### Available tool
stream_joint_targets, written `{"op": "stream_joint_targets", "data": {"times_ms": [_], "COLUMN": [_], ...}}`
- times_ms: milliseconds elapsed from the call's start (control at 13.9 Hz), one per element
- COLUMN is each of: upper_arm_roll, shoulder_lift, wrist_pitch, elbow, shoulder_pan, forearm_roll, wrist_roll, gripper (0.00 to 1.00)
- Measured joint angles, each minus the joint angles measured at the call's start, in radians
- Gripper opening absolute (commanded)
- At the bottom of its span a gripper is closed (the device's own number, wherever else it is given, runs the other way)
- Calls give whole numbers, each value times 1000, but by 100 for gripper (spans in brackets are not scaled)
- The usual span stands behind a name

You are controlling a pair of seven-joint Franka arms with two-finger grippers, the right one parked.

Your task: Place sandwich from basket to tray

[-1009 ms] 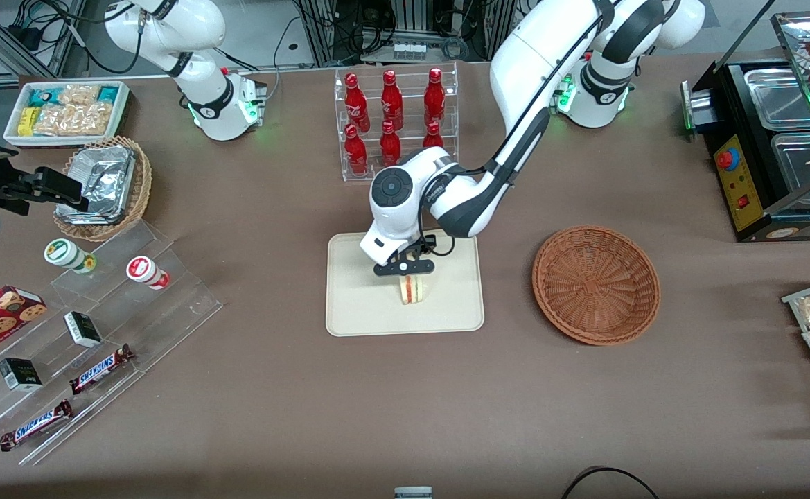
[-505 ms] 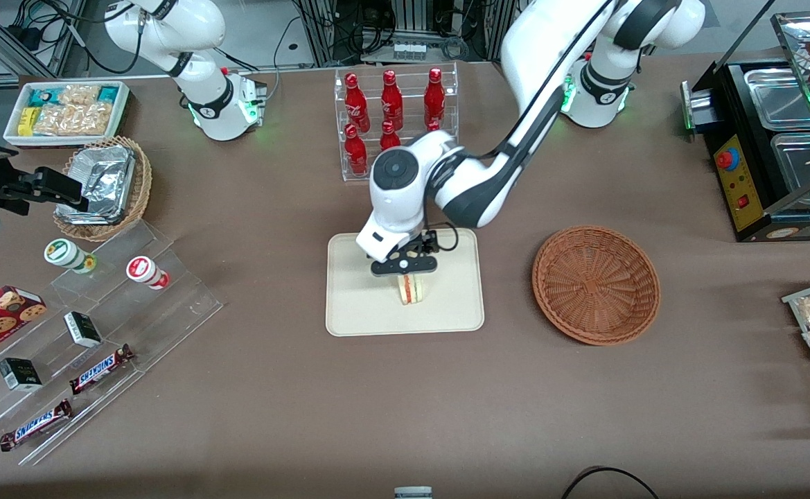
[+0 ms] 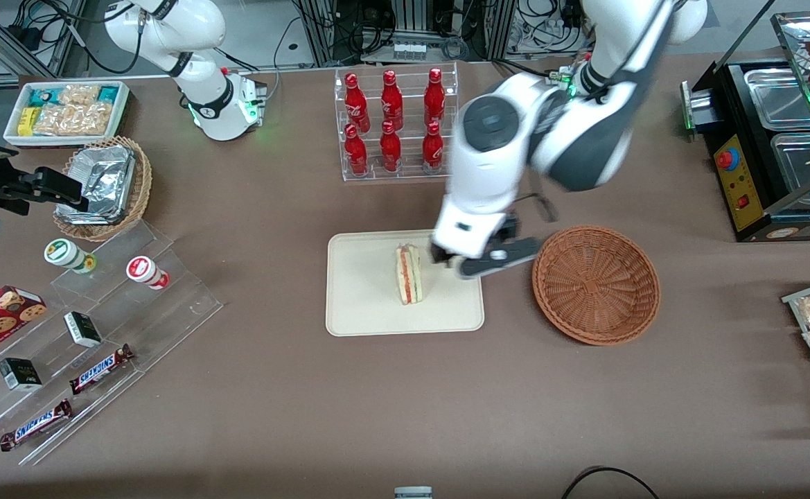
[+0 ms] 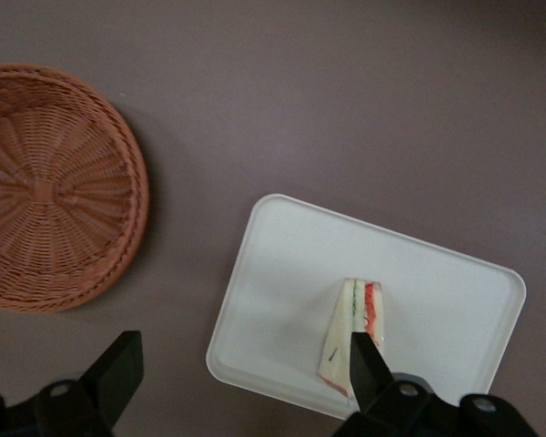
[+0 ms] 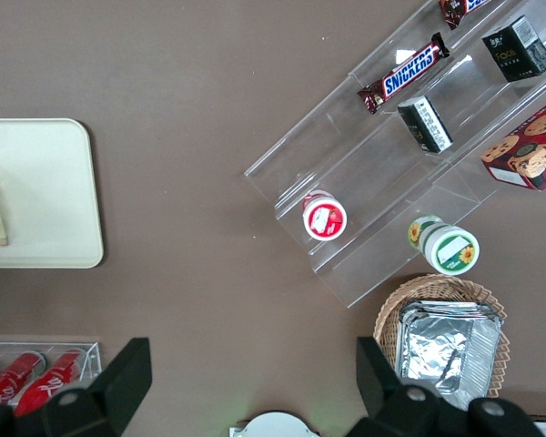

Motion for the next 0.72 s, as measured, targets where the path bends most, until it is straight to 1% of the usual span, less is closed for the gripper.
{"op": "stream_joint_targets", "data": {"times_ms": [144,288,432,721], "upper_arm_roll": [1,1,3,5], "shoulder_lift": [-63,-114,-153,-225], "wrist_pitch": [-67,-147,-207,-312], "elbow": [-1,-2,-4,-26], "shoulder_pan": [67,139,216,391], "forearm_roll": [-1,-20,-38,-91], "wrist_roll": [53,161,288,610], "gripper": [100,100,100,100]}}
